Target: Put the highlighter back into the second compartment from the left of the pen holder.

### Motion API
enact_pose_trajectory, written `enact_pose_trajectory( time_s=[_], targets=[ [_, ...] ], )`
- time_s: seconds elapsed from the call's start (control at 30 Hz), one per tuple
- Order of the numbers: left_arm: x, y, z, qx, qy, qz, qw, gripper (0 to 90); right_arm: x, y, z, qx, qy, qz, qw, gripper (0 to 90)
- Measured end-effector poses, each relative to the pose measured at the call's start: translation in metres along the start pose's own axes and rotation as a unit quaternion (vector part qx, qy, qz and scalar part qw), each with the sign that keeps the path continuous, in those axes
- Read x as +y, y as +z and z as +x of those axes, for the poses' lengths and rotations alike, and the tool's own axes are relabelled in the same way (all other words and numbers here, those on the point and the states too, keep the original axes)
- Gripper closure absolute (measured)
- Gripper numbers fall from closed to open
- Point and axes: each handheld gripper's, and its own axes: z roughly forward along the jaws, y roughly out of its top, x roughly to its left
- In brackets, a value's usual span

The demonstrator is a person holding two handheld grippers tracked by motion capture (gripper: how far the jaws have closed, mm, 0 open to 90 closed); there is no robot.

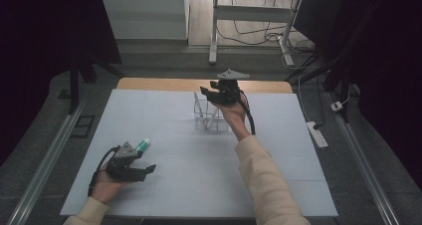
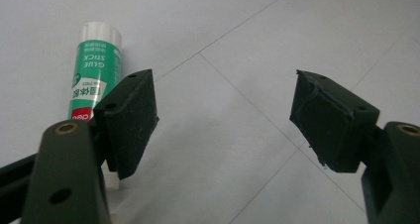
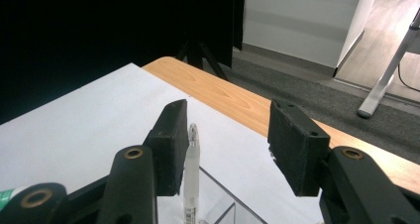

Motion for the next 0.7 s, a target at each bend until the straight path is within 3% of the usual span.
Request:
enact_pose_trajectory(
  time_s=[0.23,0.7],
  targets=[
    [0.000,-0.001,0.000,0.002,0.000,-0.004,1.0000,25.9,-0.002,-0.009,-0.001,0.019,-0.001,0.009,0.9998,50.8],
    [0.001,-0.002,0.000,0.006,-0.001,-0.005,1.0000,25.9,-0.014,-0.036,-0.004,0.023,-0.011,0.020,0.9995,50.9]
  ],
)
